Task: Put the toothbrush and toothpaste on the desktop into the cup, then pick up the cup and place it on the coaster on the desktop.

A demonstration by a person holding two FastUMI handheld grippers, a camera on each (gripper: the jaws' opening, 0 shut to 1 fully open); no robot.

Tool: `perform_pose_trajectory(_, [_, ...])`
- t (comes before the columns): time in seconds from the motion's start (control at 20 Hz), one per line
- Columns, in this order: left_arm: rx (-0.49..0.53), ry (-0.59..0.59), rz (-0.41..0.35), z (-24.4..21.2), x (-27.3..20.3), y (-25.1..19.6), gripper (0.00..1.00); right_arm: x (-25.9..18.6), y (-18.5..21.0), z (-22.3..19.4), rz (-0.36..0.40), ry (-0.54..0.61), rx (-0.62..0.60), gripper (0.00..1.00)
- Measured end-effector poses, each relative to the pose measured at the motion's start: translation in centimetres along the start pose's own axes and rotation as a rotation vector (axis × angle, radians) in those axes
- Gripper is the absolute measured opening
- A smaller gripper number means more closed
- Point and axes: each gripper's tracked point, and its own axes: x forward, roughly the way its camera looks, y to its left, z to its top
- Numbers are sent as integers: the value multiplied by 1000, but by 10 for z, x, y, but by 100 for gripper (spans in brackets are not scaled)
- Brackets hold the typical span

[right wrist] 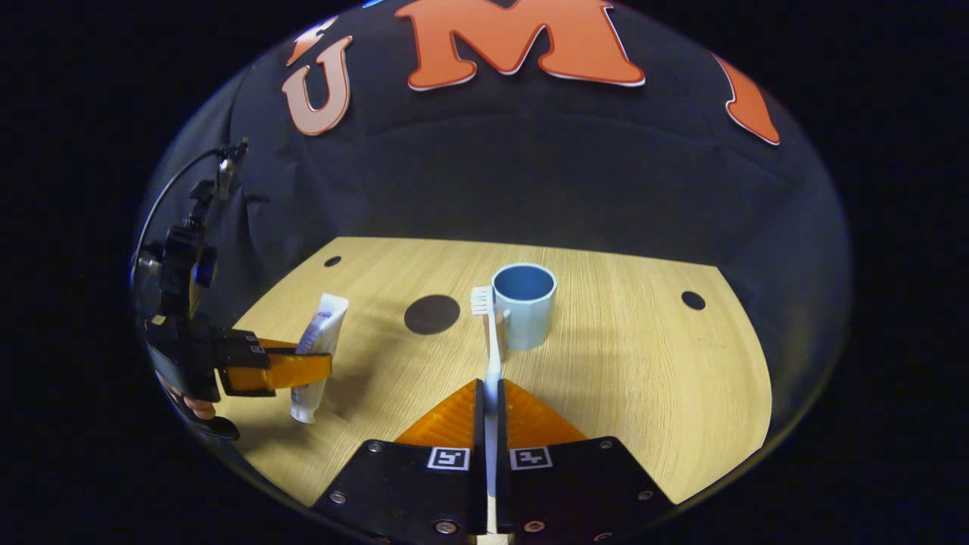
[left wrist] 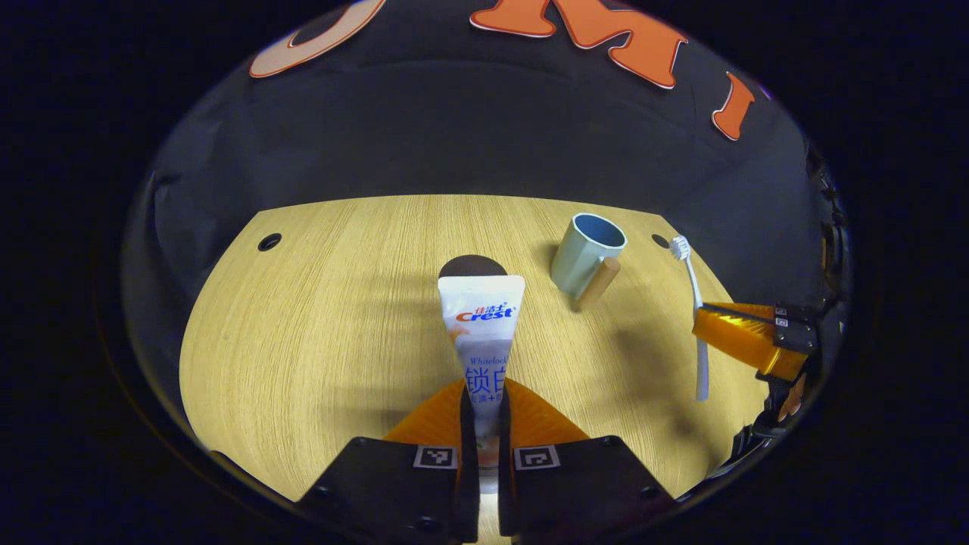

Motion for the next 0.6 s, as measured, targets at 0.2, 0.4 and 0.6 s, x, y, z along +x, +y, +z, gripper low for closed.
perform_pose_trajectory(0.2, [9,-97,14,7,-17,-2,13,-7,-4,38,14,-161,-3,5])
perform_pose_trajectory(0.4, [10,-201,14,13,-22,-7,13,-10,-6,71,-4,-335,-71,5])
perform_pose_trajectory(0.6, [9,-288,2,18,-21,-8,13,-4,-7,98,10,-481,-37,5])
